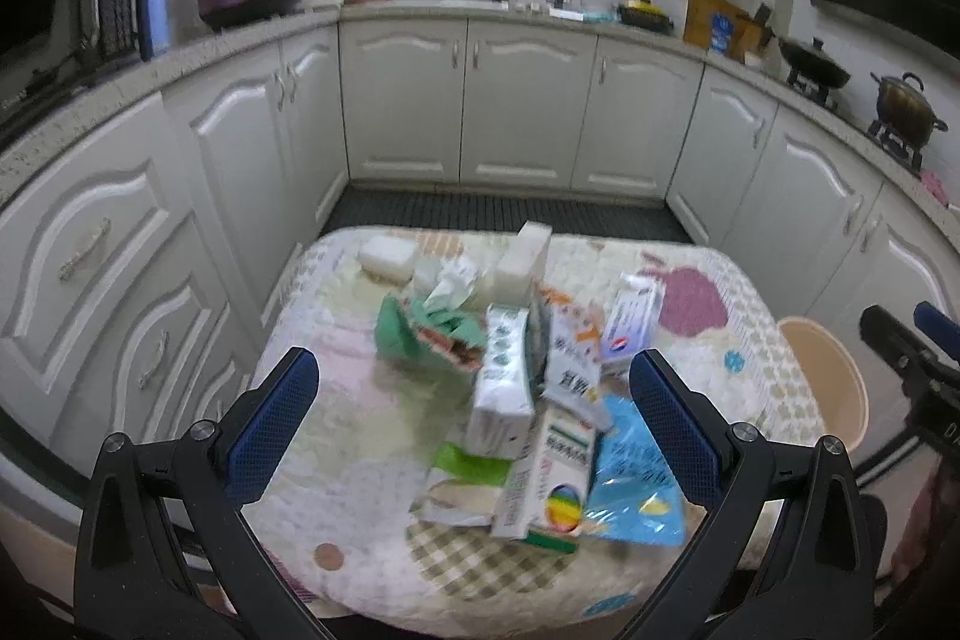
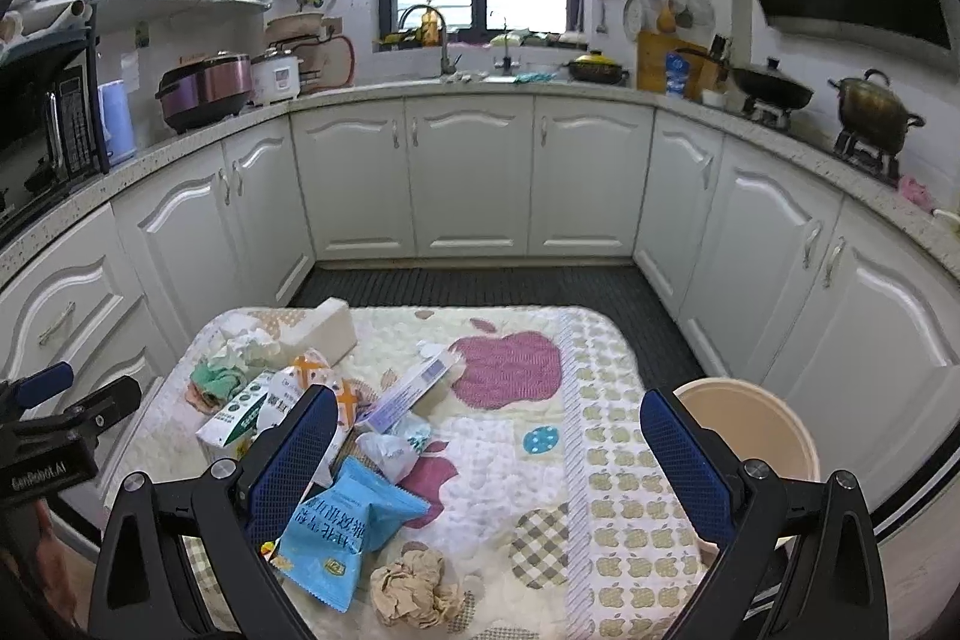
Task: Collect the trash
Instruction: 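Grasp the white medicine box with the left tool while the right tool grasps the blue snack bag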
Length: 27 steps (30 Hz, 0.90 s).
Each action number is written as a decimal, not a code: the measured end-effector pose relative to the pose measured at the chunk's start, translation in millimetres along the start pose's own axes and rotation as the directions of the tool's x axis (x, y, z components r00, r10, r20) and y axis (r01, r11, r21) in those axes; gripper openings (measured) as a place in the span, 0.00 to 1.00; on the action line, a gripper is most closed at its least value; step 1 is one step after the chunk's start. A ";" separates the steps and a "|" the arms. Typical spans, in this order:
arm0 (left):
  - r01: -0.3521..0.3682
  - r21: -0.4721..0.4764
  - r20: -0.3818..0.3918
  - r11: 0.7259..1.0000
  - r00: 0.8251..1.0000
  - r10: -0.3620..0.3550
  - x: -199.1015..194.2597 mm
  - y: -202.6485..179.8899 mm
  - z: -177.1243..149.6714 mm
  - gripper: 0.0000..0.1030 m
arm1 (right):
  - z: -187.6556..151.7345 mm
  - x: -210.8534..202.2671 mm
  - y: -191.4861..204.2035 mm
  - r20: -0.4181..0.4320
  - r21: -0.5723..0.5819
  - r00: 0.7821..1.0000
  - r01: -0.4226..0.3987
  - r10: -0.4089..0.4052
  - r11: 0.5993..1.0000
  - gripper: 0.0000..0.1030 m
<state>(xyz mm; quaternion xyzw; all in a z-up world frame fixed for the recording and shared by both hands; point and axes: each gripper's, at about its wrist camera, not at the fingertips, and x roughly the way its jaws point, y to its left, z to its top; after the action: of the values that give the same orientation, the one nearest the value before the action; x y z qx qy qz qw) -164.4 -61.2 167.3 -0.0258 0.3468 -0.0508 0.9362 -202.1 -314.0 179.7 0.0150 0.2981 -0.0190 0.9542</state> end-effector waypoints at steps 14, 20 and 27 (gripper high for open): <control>0.206 0.075 -0.269 0.976 0.946 -0.179 50.0 0.1 -44.8 0.78 | -42.8 91.2 8.0 -0.362 0.092 0.893 -0.253 0.269 0.963 0.57; 0.220 0.105 -0.323 0.970 0.930 -0.176 70.9 -11.9 -55.2 0.78 | -53.7 111.6 10.6 -0.440 0.159 0.831 -0.300 0.339 0.941 0.57; 0.203 0.136 -0.374 0.970 0.917 -0.140 102.5 -21.3 -58.8 0.78 | -65.7 139.6 17.7 -0.499 0.272 0.745 -0.350 0.443 0.896 0.57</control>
<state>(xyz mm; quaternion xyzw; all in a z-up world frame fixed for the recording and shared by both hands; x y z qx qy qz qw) -127.0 -94.7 58.2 0.0347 0.5038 -0.1667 0.8469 -124.0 -297.5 46.5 0.1597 0.5460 0.1659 0.8055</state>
